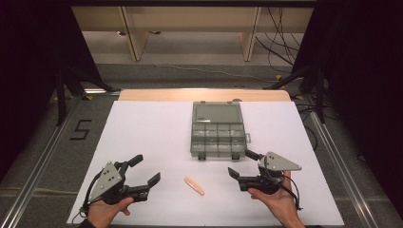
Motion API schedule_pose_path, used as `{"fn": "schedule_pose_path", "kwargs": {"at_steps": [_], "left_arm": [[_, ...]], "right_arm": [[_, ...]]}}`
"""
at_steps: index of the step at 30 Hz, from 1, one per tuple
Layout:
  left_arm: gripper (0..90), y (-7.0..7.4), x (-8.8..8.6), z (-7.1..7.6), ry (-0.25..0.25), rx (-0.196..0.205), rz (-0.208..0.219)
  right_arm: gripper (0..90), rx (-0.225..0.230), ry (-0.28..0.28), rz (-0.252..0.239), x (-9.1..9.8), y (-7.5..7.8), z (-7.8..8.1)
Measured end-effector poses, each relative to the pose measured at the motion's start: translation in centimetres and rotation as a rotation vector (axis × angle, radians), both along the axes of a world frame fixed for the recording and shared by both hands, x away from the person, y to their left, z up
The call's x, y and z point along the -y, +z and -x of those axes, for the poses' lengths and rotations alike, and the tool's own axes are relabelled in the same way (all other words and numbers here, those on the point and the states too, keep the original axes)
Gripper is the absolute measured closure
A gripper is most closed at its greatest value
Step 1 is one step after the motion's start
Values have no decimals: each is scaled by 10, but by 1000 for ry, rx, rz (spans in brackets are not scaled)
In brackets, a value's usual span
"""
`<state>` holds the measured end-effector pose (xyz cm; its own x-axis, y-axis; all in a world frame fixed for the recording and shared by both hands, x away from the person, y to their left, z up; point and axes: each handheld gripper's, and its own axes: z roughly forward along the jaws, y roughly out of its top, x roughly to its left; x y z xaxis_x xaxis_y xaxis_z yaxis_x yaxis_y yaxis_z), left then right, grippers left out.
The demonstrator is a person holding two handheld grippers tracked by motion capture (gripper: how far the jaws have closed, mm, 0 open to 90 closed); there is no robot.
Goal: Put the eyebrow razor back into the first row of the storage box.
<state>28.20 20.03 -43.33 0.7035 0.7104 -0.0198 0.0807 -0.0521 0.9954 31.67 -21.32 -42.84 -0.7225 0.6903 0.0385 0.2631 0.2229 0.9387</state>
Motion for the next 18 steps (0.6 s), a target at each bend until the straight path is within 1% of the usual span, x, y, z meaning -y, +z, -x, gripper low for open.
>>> {"fn": "schedule_pose_path", "kwargs": {"at_steps": [4,5,6,8,9,10,11,13,15,17,18], "left_arm": [[162,0,0,0,-1,-1,1],[162,0,0,0,0,-1,-1],[162,0,0,1,11,-16,-7],[162,0,0,1,8,-12,-10],[162,0,0,1,9,-12,-9],[162,0,0,1,9,-12,-10],[162,0,0,1,9,-13,-9],[162,0,0,1,9,-12,-10],[162,0,0,1,10,-14,-9],[162,0,0,1,9,-11,-12],[162,0,0,1,10,-13,-12]], "right_arm": [[168,-5,2,6,0,0,0],[170,2,8,3,0,0,-1],[170,2,9,8,0,0,-1],[172,5,-2,28,0,1,-1],[179,-7,5,31,-1,1,-1],[182,-10,6,34,-1,1,-1],[184,0,11,37,-2,1,-2],[184,-18,25,55,-4,2,-2],[186,-19,31,78,-5,4,-3],[195,-3,40,94,-7,5,-4],[196,-9,53,103,-7,6,-5]]}}
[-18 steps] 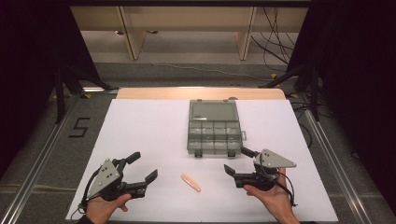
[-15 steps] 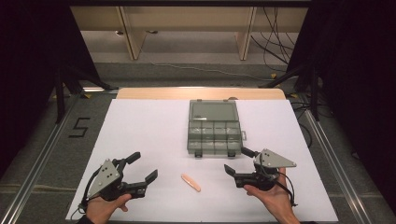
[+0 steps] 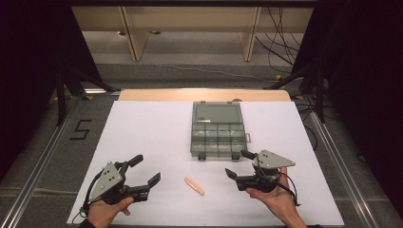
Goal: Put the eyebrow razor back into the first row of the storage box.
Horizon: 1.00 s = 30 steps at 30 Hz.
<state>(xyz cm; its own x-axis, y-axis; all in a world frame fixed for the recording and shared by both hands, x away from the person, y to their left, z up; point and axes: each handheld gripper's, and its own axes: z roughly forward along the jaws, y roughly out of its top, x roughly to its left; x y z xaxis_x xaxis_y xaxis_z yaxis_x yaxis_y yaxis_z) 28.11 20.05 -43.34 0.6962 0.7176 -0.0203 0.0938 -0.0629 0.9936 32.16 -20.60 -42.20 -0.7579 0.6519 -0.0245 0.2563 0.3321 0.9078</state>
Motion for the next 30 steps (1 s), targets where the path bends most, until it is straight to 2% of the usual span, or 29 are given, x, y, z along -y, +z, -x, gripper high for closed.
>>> {"fn": "schedule_pose_path", "kwargs": {"at_steps": [2,7,8,18,30], "left_arm": [[162,0,0,0,0,1,0],[162,0,0,0,2,-4,4],[162,0,0,0,1,-3,2],[162,0,0,0,3,-5,6],[162,0,0,0,3,-5,9]], "right_arm": [[196,-8,11,8,-3,1,-2],[205,-5,31,66,-7,5,-6],[206,-21,42,80,-8,6,-6],[229,-40,96,158,-23,4,-11],[249,-84,190,264,-53,1,-18]]}}
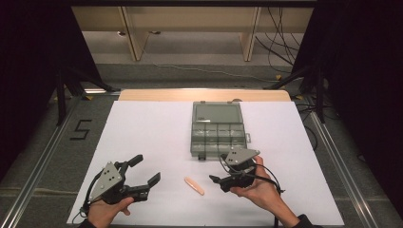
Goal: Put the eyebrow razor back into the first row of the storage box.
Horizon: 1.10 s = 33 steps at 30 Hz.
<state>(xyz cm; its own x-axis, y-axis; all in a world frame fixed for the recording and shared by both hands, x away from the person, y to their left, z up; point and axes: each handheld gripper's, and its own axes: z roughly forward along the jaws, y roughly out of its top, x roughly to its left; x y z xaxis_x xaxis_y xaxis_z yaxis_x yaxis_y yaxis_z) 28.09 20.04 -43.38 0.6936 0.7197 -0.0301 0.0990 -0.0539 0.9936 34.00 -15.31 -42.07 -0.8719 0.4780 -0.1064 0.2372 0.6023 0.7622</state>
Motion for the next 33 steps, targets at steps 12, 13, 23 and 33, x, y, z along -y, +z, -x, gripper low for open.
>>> {"fn": "schedule_pose_path", "kwargs": {"at_steps": [12,13,23,33], "left_arm": [[162,0,0,0,2,-4,5],[162,0,0,1,2,-4,5],[162,1,-1,0,1,1,3],[162,1,-1,0,1,1,7]], "right_arm": [[264,-43,64,87,-29,1,-8],[265,-49,68,100,-32,1,-9],[301,-116,145,206,-62,-3,-15],[369,-187,201,329,-87,-18,-20]]}}
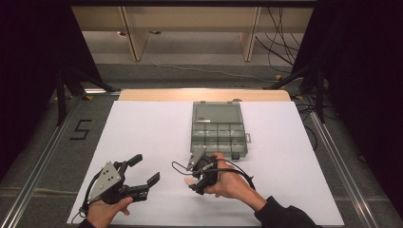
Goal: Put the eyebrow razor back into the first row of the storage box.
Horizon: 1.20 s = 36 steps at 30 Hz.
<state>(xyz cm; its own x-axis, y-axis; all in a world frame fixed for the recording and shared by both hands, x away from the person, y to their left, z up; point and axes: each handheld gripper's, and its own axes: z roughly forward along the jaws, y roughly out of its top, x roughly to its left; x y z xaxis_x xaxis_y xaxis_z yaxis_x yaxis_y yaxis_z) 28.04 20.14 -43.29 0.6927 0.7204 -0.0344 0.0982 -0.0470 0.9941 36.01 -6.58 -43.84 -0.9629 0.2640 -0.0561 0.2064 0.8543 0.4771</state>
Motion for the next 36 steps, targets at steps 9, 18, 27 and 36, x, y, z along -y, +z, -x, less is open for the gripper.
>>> {"fn": "schedule_pose_path", "kwargs": {"at_steps": [9,18,27,36], "left_arm": [[162,0,0,0,0,-1,0],[162,0,0,0,0,0,0],[162,0,0,0,-1,1,1],[162,0,0,0,-2,2,0]], "right_arm": [[424,-42,10,70,-11,-11,-7],[503,-72,23,114,-19,-19,-11],[589,-77,62,177,-22,-24,-17],[735,-102,46,184,-26,-23,-16]]}}
